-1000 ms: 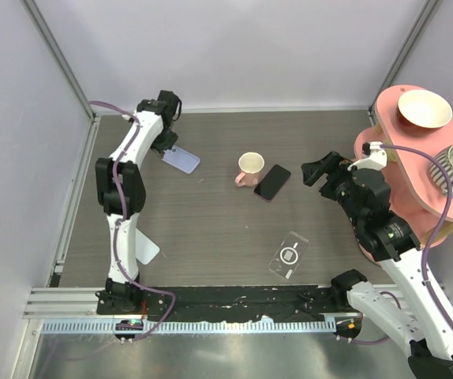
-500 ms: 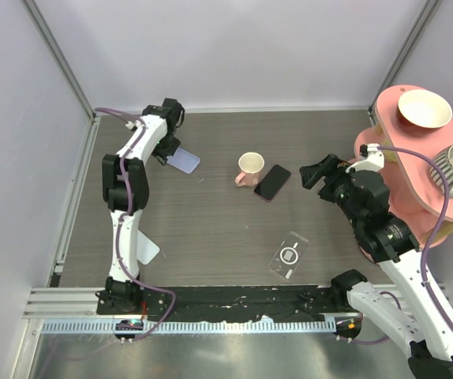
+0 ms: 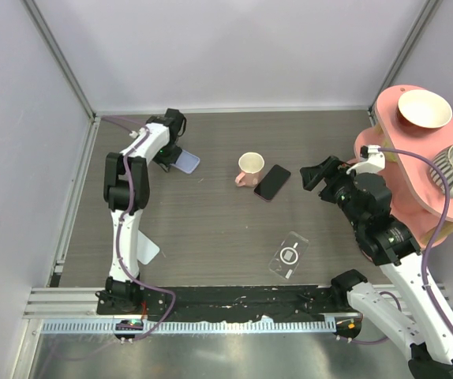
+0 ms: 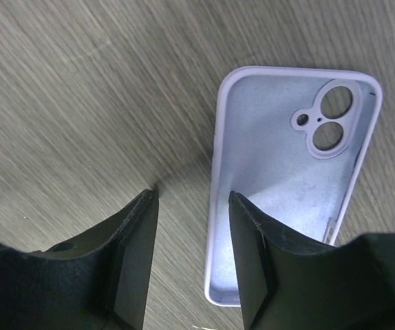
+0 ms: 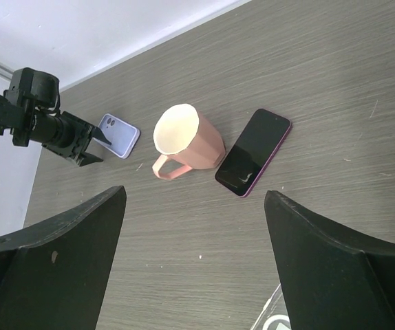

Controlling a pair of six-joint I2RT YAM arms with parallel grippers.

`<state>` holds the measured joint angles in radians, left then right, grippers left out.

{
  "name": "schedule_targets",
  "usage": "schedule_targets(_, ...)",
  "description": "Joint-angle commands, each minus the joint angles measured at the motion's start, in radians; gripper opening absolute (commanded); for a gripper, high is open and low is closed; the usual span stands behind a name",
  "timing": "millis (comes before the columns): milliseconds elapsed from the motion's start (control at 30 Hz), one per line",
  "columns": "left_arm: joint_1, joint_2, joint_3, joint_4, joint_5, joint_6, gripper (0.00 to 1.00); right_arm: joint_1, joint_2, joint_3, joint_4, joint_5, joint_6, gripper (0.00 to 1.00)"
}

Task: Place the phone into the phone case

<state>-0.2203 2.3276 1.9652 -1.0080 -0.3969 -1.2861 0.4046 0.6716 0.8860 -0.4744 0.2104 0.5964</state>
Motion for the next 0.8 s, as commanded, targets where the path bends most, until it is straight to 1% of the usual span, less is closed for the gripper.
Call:
schedule_targets(0,-0.004,-0.004,-0.005,0.042,0.007,-0.021,0.49,0.002,-0.01,0.001,0.056,-0.017,-0.027,0.88)
schedule_targets(133,-0.005,-0.016,-0.038,0.034,-0.002,-0.022,0.47,0.002,-0.003,0.002,0.06,-0.032,-0.032,0.88)
schedule_targets(233,-0.005,-0.04,-0.06,-0.01,-0.023,-0.021,0.39,0.002,0.0,0.001,0.063,-0.037,-0.037,0.88)
schedule_targets(267,-0.004,-0.053,-0.065,-0.023,-0.034,-0.013,0.34,0.0,0.002,0.001,0.063,-0.037,-0.037,0.87)
schedule_targets(333,-0.005,-0.095,-0.097,-0.043,-0.062,-0.001,0.28,0.002,0.003,-0.002,0.065,-0.046,-0.041,0.87)
schedule_targets(367,-0.005,-0.112,-0.109,-0.047,-0.065,0.016,0.18,0.002,0.002,-0.002,0.068,-0.049,-0.044,0.87)
schedule_targets(433,-0.005,-0.149,-0.149,-0.038,-0.063,0.106,0.12,0.002,0.002,-0.004,0.066,-0.065,-0.064,0.87)
schedule_targets(467,-0.005,-0.187,-0.163,-0.034,-0.054,0.143,0.07,0.002,-0.001,-0.007,0.072,-0.069,-0.072,0.87)
schedule_targets(500,-0.008,-0.213,-0.179,-0.02,-0.04,0.237,0.03,0.002,-0.006,-0.022,0.083,-0.078,-0.102,0.87)
schedule_targets(533,-0.014,-0.238,-0.224,0.014,-0.025,0.287,0.0,0.002,-0.012,-0.034,0.098,-0.095,-0.118,0.88)
schedule_targets(600,-0.021,-0.322,-0.276,0.035,0.029,0.364,0.0,0.002,-0.036,-0.071,0.141,-0.14,-0.141,0.88)
schedule_targets(633,-0.03,-0.358,-0.351,0.072,0.045,0.414,0.0,0.002,-0.043,-0.079,0.154,-0.155,-0.148,0.88)
schedule_targets(700,-0.039,-0.471,-0.446,0.138,0.142,0.477,0.0,0.002,-0.053,-0.093,0.177,-0.193,-0.158,0.88)
schedule_targets(733,-0.047,-0.512,-0.538,0.198,0.174,0.52,0.0,0.002,-0.056,-0.091,0.18,-0.198,-0.167,0.88)
schedule_targets(767,-0.05,-0.548,-0.581,0.221,0.226,0.533,0.0,0.002,-0.056,-0.088,0.175,-0.197,-0.171,0.88)
